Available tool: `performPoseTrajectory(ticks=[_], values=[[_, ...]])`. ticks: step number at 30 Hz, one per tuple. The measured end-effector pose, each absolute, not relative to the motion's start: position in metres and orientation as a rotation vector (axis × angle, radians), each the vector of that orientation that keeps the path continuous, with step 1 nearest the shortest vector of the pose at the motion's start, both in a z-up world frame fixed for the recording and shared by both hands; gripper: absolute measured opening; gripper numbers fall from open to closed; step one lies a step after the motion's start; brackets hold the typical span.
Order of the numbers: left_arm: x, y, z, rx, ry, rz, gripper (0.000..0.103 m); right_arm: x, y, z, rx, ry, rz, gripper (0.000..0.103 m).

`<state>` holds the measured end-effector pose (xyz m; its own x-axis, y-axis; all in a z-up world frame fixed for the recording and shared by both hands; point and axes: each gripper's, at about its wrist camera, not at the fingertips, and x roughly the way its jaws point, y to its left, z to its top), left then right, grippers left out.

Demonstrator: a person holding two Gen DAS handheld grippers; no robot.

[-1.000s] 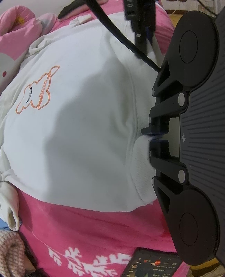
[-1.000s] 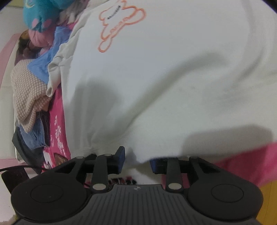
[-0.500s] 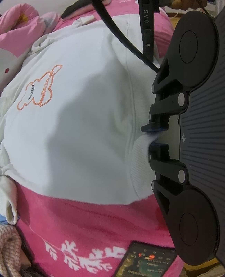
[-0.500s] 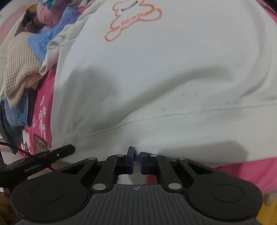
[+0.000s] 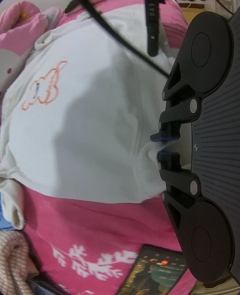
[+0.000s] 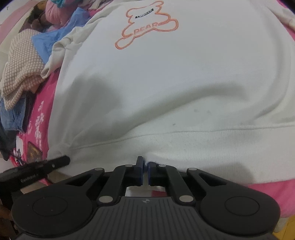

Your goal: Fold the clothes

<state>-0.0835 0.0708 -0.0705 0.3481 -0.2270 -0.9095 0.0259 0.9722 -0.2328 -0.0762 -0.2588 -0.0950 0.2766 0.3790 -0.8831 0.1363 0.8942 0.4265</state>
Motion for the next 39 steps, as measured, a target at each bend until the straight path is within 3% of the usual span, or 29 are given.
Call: performPoseTrajectory(ticks=[8,10,12,15,19,22,24,28,30,39], values=[[-0.082,0.072,-0.071,-0.198,1.220,-0.158,0.014,-0.073,-0.262,-0.094,0.496,1.328,0.164,0.007],[-0.083,0.072,-0.071,-0.199,1.221,-0.159,0.014,-0.076,-0.269,-0.089,0.525,1.347,0.143,0.020],[-0.085,0.072,-0.071,-0.200,1.222,-0.157,0.014,-0.081,-0.277,-0.082,0.544,1.360,0.116,0.040],[-0.087,0.073,-0.071,-0.208,1.222,-0.149,0.014,-0.091,-0.289,-0.070,0.518,1.390,0.047,0.048],[-0.087,0.074,-0.071,-0.216,1.220,-0.142,0.014,-0.101,-0.291,-0.052,0.493,1.369,0.091,0.046],[-0.084,0.074,-0.072,-0.216,1.219,-0.139,0.014,-0.094,-0.264,-0.046,0.415,1.318,0.218,0.037],[-0.083,0.075,-0.072,-0.212,1.221,-0.141,0.014,-0.083,-0.247,-0.052,0.381,1.295,0.267,0.024],[-0.083,0.077,-0.071,-0.213,1.225,-0.144,0.014,-0.063,-0.221,-0.074,0.355,1.296,0.308,0.022],[-0.086,0.079,-0.068,-0.218,1.231,-0.145,0.015,-0.059,-0.215,-0.084,0.334,1.320,0.299,0.014],[-0.111,0.101,-0.049,-0.247,1.277,-0.132,0.016,-0.053,-0.205,-0.098,0.285,1.357,0.299,0.014]])
